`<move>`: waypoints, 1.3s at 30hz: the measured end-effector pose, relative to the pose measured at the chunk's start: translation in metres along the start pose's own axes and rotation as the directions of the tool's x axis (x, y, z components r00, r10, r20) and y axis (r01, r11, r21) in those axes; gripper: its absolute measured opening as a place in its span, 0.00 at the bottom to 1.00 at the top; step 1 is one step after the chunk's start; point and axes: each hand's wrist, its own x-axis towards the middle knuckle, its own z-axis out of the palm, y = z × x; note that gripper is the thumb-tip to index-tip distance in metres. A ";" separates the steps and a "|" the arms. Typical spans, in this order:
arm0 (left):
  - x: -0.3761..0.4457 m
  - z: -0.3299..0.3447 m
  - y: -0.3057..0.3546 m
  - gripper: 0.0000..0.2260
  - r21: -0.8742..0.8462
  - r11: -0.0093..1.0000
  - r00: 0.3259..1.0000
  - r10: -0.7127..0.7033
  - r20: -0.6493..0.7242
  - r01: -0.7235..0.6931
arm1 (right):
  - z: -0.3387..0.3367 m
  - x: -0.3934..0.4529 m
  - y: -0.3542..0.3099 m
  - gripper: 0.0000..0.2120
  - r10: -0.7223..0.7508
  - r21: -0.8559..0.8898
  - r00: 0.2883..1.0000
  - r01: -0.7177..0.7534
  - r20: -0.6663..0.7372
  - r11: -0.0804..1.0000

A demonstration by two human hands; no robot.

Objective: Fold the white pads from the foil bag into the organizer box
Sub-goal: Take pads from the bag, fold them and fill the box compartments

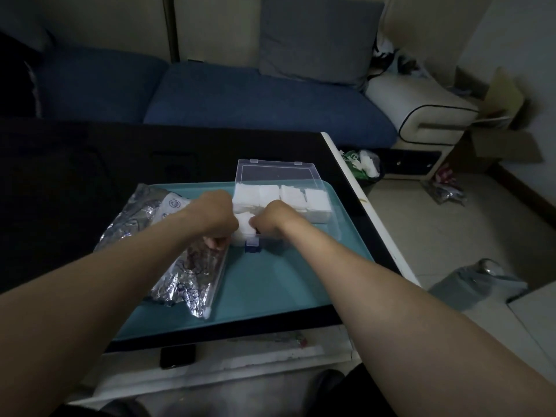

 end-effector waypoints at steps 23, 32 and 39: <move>-0.053 -0.009 -0.023 0.14 0.481 0.873 0.986 0.002 -0.167 0.080 | -0.018 -0.032 0.030 0.15 -0.521 -0.175 0.849 0.502 -0.088 0.847; -0.042 -0.013 -0.022 0.07 0.134 0.987 0.945 -0.043 -0.326 0.092 | 0.019 -0.051 0.000 0.26 -0.696 -0.040 0.717 0.695 -0.048 0.718; -0.043 -0.008 -0.038 0.08 -0.618 0.783 0.974 -0.189 -0.128 0.071 | 0.035 -0.045 -0.012 0.35 -0.635 -0.115 0.773 0.631 0.008 0.767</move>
